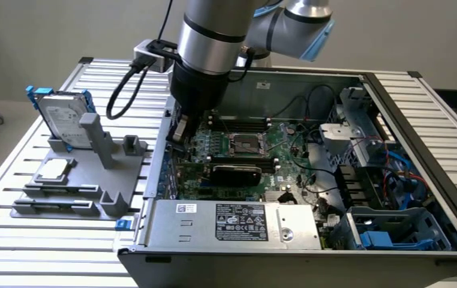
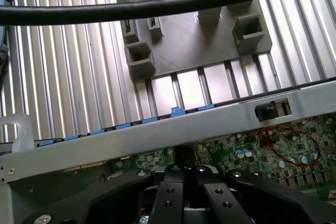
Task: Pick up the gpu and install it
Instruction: 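Press down on the gpu until it lock into place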
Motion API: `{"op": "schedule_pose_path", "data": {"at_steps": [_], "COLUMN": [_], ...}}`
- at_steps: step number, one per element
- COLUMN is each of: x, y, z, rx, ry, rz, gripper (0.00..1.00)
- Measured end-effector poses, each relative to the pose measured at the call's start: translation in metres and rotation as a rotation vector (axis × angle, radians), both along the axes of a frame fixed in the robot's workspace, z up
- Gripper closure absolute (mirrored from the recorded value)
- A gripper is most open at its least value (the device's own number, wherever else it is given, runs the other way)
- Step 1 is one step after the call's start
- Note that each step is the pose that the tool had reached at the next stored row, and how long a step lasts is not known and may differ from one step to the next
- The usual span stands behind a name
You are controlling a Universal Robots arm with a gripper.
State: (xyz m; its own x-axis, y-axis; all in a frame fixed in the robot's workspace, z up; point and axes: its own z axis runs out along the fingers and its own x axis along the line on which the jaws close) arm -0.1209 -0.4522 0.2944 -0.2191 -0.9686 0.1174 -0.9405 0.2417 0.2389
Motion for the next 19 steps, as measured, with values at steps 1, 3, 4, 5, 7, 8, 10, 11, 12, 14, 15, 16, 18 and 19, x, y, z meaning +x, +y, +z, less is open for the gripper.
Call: {"op": "schedule_pose_path", "data": {"at_steps": [1, 3, 4, 5, 7, 8, 10, 11, 12, 14, 15, 16, 18, 19], "x": [0.0, -0.0001, -0.0001, -0.0001, -0.0002, -0.0001, -0.0001, 0.0, 0.0004, 0.002, 0.0028, 0.0036, 0.0049, 0.0054], "y": [0.0, 0.0002, 0.0002, 0.0003, 0.0003, 0.0004, 0.0004, 0.0005, 0.0005, 0.0004, 0.0004, 0.0004, 0.0004, 0.0004], "z": [-0.0008, -0.0018, -0.002, -0.0021, -0.0023, -0.0023, -0.0022, -0.0019, -0.0016, -0.0002, 0.0003, 0.0006, 0.0008, 0.0009], "rx": [0.0002, -0.0001, -0.0003, -0.0002, 0.0, 0.0002, 0.0006, 0.0008, 0.001, 0.0003, 0.0004, 0.0004, 0.0003, 0.0001], "ry": [-0.0001, -0.0001, 0.0001, 0.0001, 0.0, -0.0001, -0.0003, -0.0003, -0.0003, -0.0001, -0.0004, -0.0009, -0.0054, -0.0104], "rz": [0.0, -0.001, -0.001, -0.002, -0.002, -0.003, -0.004, -0.004, -0.004, -0.004, -0.004, -0.004, -0.004, -0.004], "gripper": [0.89, 0.89, 0.89, 0.89, 0.89, 0.89, 0.89, 0.89, 0.89, 0.89, 0.89, 0.89, 0.89, 0.89]}}
